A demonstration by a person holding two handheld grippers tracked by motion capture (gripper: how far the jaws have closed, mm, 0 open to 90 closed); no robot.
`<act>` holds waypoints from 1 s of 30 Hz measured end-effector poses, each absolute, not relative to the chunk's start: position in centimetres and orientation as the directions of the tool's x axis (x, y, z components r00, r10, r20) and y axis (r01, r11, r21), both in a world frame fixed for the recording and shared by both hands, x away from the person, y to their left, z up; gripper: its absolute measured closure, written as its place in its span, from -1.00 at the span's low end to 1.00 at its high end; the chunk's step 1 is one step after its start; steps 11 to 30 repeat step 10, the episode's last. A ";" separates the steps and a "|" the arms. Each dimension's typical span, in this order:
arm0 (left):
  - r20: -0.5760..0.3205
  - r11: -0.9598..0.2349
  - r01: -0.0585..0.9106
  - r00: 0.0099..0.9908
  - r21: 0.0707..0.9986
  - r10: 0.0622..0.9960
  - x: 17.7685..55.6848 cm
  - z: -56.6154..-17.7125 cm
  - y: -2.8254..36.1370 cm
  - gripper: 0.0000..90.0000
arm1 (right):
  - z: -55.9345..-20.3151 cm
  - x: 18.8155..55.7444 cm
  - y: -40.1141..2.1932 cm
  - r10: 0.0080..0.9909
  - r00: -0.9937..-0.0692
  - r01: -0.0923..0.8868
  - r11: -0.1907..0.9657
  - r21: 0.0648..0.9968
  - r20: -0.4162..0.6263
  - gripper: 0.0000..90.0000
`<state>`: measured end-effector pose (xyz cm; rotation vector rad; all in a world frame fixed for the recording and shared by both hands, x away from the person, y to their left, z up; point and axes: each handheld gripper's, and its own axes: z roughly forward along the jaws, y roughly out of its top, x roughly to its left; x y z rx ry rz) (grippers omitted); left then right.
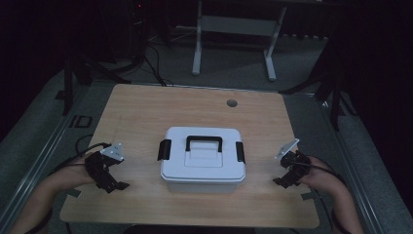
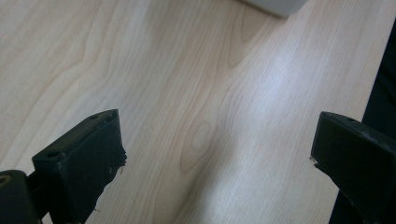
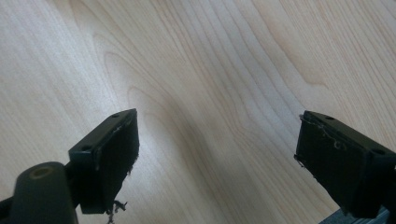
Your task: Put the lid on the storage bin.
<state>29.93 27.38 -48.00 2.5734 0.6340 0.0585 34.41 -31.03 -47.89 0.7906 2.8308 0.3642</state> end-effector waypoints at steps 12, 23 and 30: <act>-0.096 -0.760 0.450 0.881 0.469 0.463 29.6 -49.4 28.0 -0.95 | -48.8 34.5 -31.0 0.530 -0.842 0.488 0.827 0.278 -0.099 -0.71; -0.096 -0.760 0.450 0.881 0.469 0.463 29.6 -49.4 28.0 -0.95 | -48.8 34.5 -31.0 0.530 -0.842 0.488 0.827 0.278 -0.099 -0.71; -0.096 -0.760 0.450 0.881 0.469 0.463 29.6 -49.4 28.0 -0.95 | -48.8 34.5 -31.0 0.530 -0.842 0.488 0.827 0.278 -0.099 -0.71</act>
